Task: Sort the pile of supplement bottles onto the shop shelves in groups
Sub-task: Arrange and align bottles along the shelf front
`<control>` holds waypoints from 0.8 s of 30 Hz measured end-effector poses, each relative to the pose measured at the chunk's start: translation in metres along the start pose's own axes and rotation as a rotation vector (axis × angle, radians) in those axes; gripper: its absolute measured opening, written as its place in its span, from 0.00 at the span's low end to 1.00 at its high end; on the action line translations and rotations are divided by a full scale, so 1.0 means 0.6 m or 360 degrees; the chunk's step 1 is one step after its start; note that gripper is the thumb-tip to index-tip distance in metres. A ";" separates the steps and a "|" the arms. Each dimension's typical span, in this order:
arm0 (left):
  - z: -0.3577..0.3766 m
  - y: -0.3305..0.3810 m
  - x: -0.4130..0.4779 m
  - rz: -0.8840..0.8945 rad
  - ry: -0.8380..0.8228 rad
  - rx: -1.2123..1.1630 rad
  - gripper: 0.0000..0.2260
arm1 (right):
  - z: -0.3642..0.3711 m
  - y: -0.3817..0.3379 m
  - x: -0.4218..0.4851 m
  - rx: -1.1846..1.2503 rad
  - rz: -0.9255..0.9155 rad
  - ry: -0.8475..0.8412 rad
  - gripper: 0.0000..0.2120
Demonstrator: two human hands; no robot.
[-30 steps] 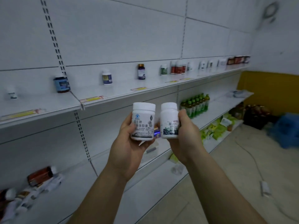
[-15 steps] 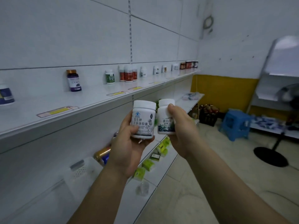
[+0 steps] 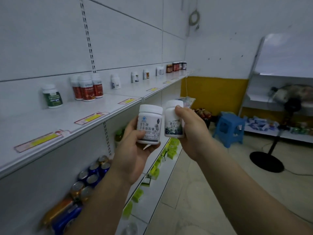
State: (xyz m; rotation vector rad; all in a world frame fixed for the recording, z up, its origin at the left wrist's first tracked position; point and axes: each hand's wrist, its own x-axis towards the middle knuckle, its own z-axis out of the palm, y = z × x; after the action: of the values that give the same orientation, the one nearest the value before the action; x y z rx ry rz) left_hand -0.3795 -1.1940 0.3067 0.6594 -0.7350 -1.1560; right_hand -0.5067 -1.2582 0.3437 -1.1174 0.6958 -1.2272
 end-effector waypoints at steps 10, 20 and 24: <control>0.115 -0.129 0.246 0.0110 0.0054 0.0090 0.22 | -0.177 -0.048 0.249 -0.0092 -0.0050 -0.0116 0.05; 0.196 -0.202 0.472 0.0215 0.0273 0.0272 0.20 | -0.288 -0.076 0.506 -0.0137 -0.0014 -0.0292 0.04; 0.187 -0.219 0.570 0.0249 0.0285 0.0325 0.18 | -0.290 -0.057 0.613 -0.0187 -0.0002 -0.0373 0.08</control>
State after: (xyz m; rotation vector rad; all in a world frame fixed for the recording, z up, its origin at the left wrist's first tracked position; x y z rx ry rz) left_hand -0.4640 -1.5668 0.3291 0.8500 -0.7435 -0.8734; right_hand -0.5844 -1.6580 0.3682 -1.3348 0.5935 -1.0455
